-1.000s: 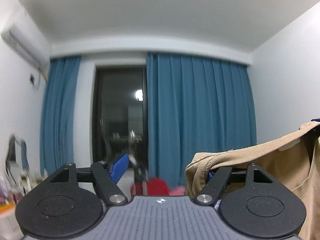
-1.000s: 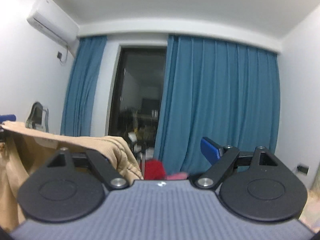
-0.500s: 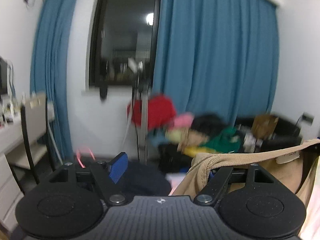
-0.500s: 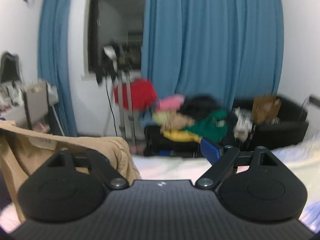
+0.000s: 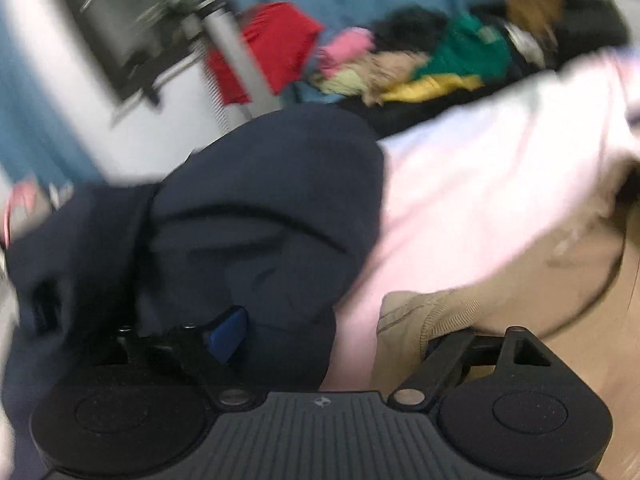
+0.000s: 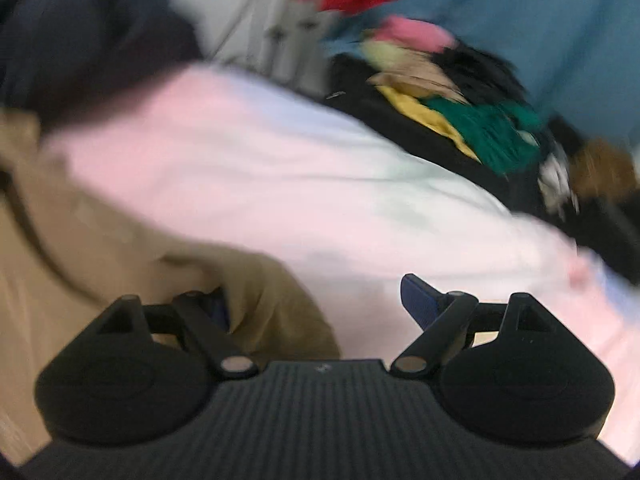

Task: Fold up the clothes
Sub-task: 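Lay the t-shirt flat on the bed and open both grippers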

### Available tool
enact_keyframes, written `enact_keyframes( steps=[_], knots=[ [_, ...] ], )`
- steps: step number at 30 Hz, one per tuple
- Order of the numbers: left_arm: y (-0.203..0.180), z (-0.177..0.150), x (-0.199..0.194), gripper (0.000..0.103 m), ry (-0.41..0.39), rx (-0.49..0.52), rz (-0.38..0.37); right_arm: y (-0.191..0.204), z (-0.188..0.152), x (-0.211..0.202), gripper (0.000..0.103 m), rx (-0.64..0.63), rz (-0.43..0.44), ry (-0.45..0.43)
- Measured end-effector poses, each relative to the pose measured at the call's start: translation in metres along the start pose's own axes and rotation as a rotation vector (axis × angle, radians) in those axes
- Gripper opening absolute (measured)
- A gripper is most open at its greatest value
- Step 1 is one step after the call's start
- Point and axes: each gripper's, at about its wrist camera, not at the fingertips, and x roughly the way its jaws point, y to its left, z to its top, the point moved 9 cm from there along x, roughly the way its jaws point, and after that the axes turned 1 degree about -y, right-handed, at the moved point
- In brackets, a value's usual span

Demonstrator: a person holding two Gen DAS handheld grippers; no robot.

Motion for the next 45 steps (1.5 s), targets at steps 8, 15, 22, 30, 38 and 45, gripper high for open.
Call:
enact_keyframes(
  steps=[8,15,22,30,38,45],
  knots=[
    [-0.058,0.002,-0.02,0.083,-0.066,0.206,-0.11,0.04,0.019,-0.045,0.085,-0.004,0.146,-0.116],
    [-0.012,-0.019,-0.114,0.084,-0.206,-0.207,-0.178,0.015,-0.003,-0.143,0.085,0.342,0.164,-0.275],
    [0.015,-0.1,-0.274,0.085,-0.265,-0.482,-0.097,0.032,-0.083,-0.253,0.085,0.512,0.102,-0.423],
    [0.011,-0.173,-0.396,0.084,-0.332,-0.57,-0.027,0.052,-0.15,-0.342,0.085,0.579,0.068,-0.501],
    [-0.004,-0.222,-0.44,0.085,-0.327,-0.628,-0.027,0.064,-0.184,-0.383,0.085,0.603,0.071,-0.56],
    [0.009,-0.25,-0.378,0.079,-0.158,-0.841,-0.159,0.058,-0.215,-0.358,0.085,0.724,0.114,-0.531]
  ],
)
